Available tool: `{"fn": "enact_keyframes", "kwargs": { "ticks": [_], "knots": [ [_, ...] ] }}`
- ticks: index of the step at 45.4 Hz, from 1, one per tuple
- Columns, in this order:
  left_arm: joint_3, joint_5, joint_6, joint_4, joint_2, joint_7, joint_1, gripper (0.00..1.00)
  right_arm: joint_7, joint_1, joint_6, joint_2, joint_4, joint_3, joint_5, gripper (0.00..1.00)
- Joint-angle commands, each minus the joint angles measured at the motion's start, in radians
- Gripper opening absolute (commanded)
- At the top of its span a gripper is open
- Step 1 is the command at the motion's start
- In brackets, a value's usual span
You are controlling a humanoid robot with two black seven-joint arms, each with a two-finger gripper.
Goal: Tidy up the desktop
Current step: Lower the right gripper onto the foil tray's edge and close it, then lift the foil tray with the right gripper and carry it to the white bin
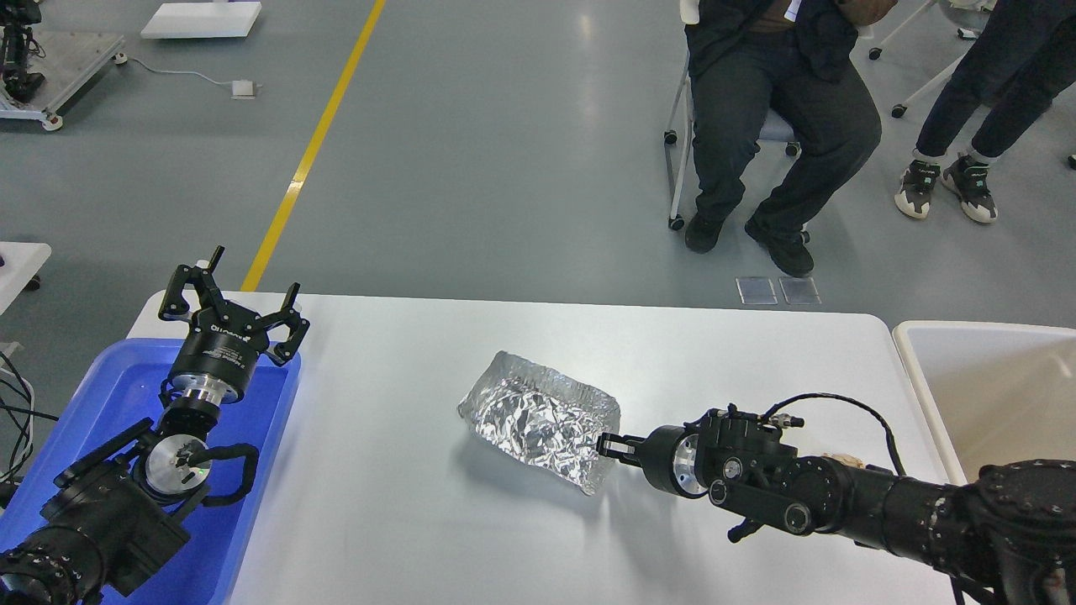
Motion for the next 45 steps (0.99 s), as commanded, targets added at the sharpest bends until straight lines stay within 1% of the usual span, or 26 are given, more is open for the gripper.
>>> {"fn": "enact_keyframes", "kwargs": {
  "ticks": [1,12,16,25,30,35,45],
  "knots": [
    [0.000,0.000,0.000,0.000,0.000,-0.001,-0.001,1.00,0.000,-0.002,-0.001,0.001,-0.012,-0.021,0.001,0.00],
    [0.000,0.000,0.000,0.000,0.000,-0.001,-0.001,1.00,0.001,0.016,0.002,-0.007,0.010,0.001,0.016,0.00],
    [0.000,0.000,0.000,0.000,0.000,-0.001,-0.001,1.00,0.001,0.027,0.010,-0.030,0.040,0.036,0.033,0.00],
    [0.000,0.000,0.000,0.000,0.000,0.000,-0.001,1.00,0.001,0.130,0.048,-0.148,0.154,0.046,0.151,0.00],
    [0.000,0.000,0.000,0.000,0.000,0.000,-0.001,1.00,-0.004,0.207,0.091,-0.235,0.220,0.035,0.199,0.00],
    [0.000,0.000,0.000,0.000,0.000,0.000,-0.001,1.00,-0.008,0.289,0.124,-0.321,0.283,-0.007,0.236,0.00],
    [0.000,0.000,-0.001,0.000,0.000,0.000,-0.001,1.00,-0.010,0.455,0.173,-0.442,0.390,-0.094,0.308,0.00]
  ]
}}
